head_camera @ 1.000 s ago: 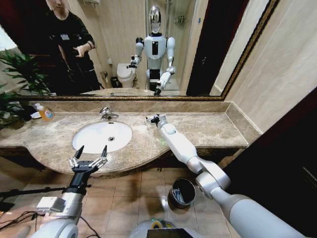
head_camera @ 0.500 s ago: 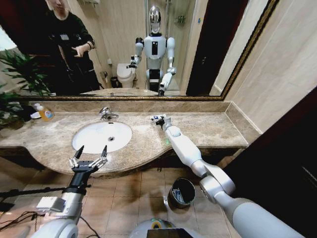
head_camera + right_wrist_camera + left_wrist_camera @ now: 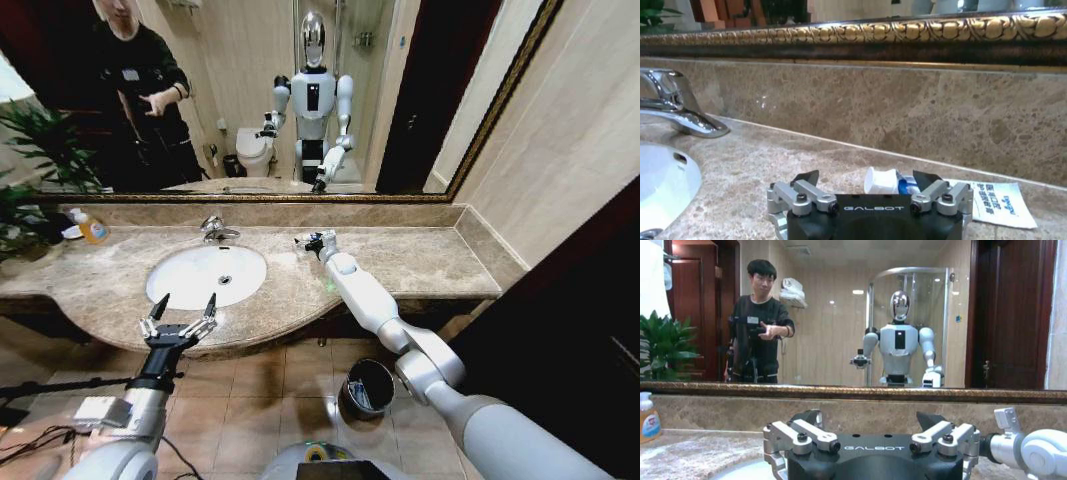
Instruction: Pick up the trash from the sink and place it in the trash bin.
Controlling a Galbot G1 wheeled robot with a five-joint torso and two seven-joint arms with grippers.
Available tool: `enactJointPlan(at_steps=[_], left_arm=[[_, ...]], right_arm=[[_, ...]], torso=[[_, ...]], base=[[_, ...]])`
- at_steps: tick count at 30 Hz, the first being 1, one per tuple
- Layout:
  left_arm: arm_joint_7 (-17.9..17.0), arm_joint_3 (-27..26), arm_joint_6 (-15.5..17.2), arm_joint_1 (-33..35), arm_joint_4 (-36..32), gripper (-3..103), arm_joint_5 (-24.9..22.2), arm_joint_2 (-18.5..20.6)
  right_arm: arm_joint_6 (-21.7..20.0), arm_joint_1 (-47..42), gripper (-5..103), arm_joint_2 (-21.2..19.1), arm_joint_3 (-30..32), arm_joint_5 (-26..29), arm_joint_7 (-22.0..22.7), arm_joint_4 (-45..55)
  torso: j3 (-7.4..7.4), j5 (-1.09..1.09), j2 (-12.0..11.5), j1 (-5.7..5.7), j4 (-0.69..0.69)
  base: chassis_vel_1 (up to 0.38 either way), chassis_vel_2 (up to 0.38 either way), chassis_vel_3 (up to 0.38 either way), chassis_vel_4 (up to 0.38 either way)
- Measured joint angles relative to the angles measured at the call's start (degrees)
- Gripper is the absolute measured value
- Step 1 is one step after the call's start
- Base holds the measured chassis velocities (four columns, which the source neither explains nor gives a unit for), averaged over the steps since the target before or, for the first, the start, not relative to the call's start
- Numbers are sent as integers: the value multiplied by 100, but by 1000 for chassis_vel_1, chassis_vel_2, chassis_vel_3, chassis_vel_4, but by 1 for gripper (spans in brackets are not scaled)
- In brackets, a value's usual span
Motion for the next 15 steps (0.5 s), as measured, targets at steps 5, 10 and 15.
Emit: enactJointPlan(at_steps=[5, 10, 15], left_arm=[[0, 0, 0, 0, 0, 100, 0, 0], [0, 0, 0, 0, 0, 100, 0, 0], [0, 0, 0, 0, 0, 100, 0, 0]], right_arm=[[45, 9, 90, 44, 7, -53, -37, -101], [72, 46, 75, 81, 57, -103, -39, -193], [77, 61, 52, 77, 71, -127, -7, -216]], torso=[[0, 0, 0, 0, 0], [0, 0, 0, 0, 0], [0, 0, 0, 0, 0]], base=[[0, 0, 0, 0], [0, 0, 0, 0], [0, 0, 0, 0]])
